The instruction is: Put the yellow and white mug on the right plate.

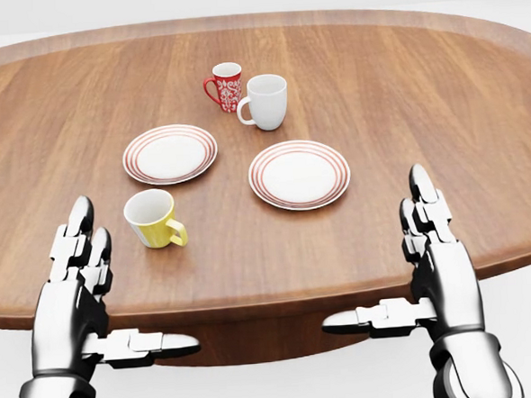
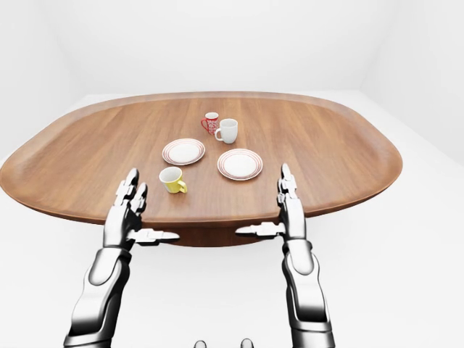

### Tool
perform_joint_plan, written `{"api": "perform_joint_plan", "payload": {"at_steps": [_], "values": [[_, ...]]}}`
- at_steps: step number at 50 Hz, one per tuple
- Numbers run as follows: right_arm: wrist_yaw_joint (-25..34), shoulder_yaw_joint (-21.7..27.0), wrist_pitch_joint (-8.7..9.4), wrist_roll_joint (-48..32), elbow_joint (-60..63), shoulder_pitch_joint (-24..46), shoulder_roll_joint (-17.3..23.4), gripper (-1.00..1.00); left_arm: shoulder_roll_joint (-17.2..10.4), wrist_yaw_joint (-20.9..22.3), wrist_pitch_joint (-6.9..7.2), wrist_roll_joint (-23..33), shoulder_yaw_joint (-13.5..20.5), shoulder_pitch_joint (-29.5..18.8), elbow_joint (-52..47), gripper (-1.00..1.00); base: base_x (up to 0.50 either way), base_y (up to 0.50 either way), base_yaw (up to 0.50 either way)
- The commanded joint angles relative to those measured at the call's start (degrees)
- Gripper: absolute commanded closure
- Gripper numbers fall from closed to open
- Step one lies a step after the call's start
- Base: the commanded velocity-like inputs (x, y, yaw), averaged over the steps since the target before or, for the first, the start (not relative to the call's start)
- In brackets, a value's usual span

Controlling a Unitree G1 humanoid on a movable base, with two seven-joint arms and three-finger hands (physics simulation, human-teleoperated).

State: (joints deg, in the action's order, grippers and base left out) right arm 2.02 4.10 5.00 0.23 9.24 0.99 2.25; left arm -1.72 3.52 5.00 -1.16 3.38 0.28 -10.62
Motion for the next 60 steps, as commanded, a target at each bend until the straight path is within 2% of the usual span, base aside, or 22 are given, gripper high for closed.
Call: {"api": "perform_joint_plan", "payload": {"at_steps": [1, 8, 34, 38, 43, 53, 54, 60], "values": [[1.2, 0.0, 0.00, -1.2, 5.6, -0.4, 0.3, -1.00, -0.1, 0.5, 0.00, -0.1, 0.4, 0.0, -2.4, -1.00, 0.00, 0.00, 0.00], [2.2, 0.3, 0.00, -1.9, 6.5, -0.9, 0.3, -1.00, -0.1, 0.6, 0.00, -0.1, 0.5, 0.0, -2.1, -1.00, 0.00, 0.00, 0.02], [3.0, -0.3, 0.00, -2.9, 5.3, -1.1, 0.2, -1.00, -0.1, 0.7, 0.00, 0.3, 0.4, 0.2, -2.5, -1.00, 0.00, 0.00, 0.50], [1.5, 0.6, 0.00, -2.1, 4.9, -0.1, -0.4, -1.00, -0.1, 0.7, 0.00, 0.3, 0.4, 0.1, -2.5, -1.00, 0.00, 0.01, 0.00], [4.3, 0.6, 0.00, 1.8, 8.1, -2.1, -0.5, -1.00, -0.1, 0.7, 0.00, 0.3, 0.4, 0.1, -1.8, -1.00, 0.08, 0.03, 0.00], [3.7, 0.2, 0.00, 0.9, 7.7, -1.7, -0.2, -1.00, -0.1, 0.7, 0.00, 0.4, 0.3, 0.2, -2.3, -1.00, 0.47, 0.16, 0.00], [1.8, 0.2, 0.00, -1.0, 5.0, -0.7, -0.2, -1.00, -0.1, 0.7, 0.00, 0.5, 0.2, 0.3, -2.6, -1.00, 0.00, 0.00, 0.00], [1.8, -0.1, 0.00, -1.4, 5.1, -0.9, -0.1, -1.00, -0.1, 0.8, 0.00, 0.5, 0.3, 0.2, -2.4, -1.00, 0.00, 0.00, 0.00]]}}
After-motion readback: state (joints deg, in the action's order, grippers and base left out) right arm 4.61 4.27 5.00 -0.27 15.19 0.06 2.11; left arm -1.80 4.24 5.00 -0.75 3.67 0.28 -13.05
